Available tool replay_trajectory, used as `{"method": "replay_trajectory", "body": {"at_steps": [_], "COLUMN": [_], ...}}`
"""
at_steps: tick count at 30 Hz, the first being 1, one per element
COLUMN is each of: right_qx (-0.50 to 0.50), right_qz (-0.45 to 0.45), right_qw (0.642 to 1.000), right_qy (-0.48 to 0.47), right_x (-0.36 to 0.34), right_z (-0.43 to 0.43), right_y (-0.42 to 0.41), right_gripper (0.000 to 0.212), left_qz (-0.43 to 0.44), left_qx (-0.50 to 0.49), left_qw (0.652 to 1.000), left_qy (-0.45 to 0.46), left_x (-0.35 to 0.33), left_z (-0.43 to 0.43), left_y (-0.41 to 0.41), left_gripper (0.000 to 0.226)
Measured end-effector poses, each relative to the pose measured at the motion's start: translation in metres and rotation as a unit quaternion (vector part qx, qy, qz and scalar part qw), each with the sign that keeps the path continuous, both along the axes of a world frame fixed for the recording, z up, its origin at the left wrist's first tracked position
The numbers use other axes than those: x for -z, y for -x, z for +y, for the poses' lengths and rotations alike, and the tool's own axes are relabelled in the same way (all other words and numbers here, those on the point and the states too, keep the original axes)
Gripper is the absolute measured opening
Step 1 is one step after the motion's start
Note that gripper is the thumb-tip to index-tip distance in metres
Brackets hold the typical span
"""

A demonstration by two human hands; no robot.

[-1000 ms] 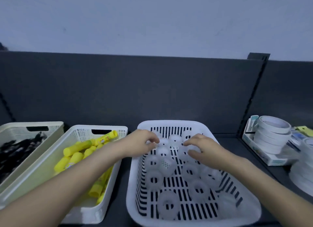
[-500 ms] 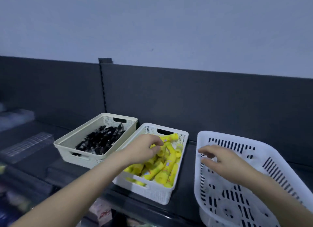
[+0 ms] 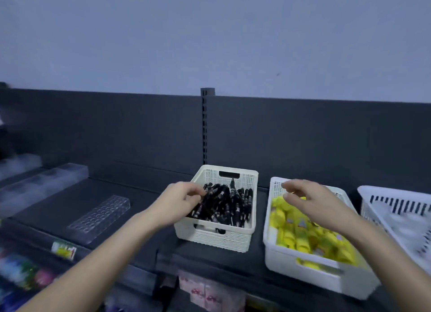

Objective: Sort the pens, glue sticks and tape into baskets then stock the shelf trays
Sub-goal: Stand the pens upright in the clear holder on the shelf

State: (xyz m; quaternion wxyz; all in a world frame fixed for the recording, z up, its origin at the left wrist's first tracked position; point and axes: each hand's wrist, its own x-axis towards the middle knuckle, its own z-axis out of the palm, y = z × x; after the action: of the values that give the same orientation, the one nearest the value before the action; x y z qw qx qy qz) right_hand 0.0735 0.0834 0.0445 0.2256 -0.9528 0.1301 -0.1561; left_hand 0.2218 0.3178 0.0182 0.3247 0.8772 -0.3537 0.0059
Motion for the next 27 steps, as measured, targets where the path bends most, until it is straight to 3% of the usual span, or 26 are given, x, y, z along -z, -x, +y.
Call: {"method": "replay_trajectory", "body": {"at_steps": [7, 15, 20, 23, 27], "right_qx": [0.078, 0.153, 0.179, 0.183, 0.203], "right_qz": [0.085, 0.161, 0.201, 0.222, 0.210], "right_qw": [0.993, 0.975, 0.963, 0.957, 0.955], "right_qy": [-0.011, 0.014, 0.028, 0.024, 0.041], "right_x": [0.017, 0.041, 0.050, 0.051, 0.048], "right_z": [0.060, 0.052, 0.036, 0.031, 0.034], "right_y": [-0.058, -0.103, -0.125, -0.134, -0.143], "right_gripper": [0.031, 0.032, 0.021, 0.022, 0.021], "left_qz": [0.014, 0.054, 0.123, 0.134, 0.129], "left_qx": [-0.008, 0.009, 0.034, 0.043, 0.044], "left_qw": [1.000, 0.995, 0.982, 0.979, 0.981], "left_qy": [-0.009, -0.079, -0.139, -0.148, -0.135], "left_x": [0.000, 0.021, 0.032, 0.034, 0.032], "left_z": [0.029, 0.000, -0.023, -0.031, -0.028], "left_y": [-0.065, -0.111, -0.131, -0.137, -0.147], "left_gripper": [0.027, 0.032, 0.026, 0.001, 0.023]}}
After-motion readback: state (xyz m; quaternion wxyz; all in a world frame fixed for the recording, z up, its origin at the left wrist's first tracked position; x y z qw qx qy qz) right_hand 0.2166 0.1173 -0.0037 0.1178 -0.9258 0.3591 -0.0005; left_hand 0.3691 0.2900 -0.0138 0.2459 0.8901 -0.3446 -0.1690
